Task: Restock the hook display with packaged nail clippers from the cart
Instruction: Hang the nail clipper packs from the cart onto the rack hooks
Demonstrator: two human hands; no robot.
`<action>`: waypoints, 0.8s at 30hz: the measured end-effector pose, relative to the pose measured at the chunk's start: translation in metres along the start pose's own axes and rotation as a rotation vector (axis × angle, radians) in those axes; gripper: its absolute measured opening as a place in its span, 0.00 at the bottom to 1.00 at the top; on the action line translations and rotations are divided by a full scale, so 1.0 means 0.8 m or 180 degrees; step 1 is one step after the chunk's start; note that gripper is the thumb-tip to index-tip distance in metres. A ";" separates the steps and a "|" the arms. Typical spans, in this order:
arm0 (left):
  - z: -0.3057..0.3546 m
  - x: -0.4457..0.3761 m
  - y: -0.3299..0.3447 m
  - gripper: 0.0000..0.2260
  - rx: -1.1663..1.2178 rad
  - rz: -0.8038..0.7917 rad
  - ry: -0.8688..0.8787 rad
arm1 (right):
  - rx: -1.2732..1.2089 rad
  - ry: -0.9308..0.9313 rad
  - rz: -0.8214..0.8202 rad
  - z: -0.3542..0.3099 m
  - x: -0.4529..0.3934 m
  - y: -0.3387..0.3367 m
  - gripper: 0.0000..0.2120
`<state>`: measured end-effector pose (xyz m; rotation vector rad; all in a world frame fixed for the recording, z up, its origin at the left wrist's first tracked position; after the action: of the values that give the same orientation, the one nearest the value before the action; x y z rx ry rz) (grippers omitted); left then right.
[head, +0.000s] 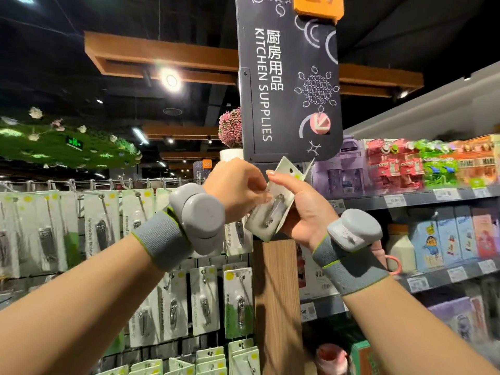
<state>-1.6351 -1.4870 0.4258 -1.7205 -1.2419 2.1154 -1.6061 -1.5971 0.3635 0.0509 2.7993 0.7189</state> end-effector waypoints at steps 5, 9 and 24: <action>-0.025 0.016 -0.003 0.03 0.1233 0.0082 -0.0686 | -0.0121 0.0024 -0.0392 -0.006 0.017 0.011 0.05; -0.030 0.029 0.000 0.07 0.2066 0.0250 -0.1062 | -0.0362 -0.0044 -0.0549 -0.006 0.020 0.021 0.17; -0.043 0.049 -0.022 0.04 0.2293 0.0239 -0.1248 | -0.0334 -0.0072 -0.0702 0.004 0.028 0.044 0.10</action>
<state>-1.6250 -1.4361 0.4080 -1.0849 -0.3572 2.5728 -1.6279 -1.5625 0.3724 -0.2629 2.6844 0.8021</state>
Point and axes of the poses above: each hand's wrist, its own x-axis away from the middle knuckle, its own y-axis out of the palm, z = x × y, the point moved 7 cm from there along -x, towards the middle knuckle, and after that the axes turned 8 degrees about y, right-handed, at the moved point
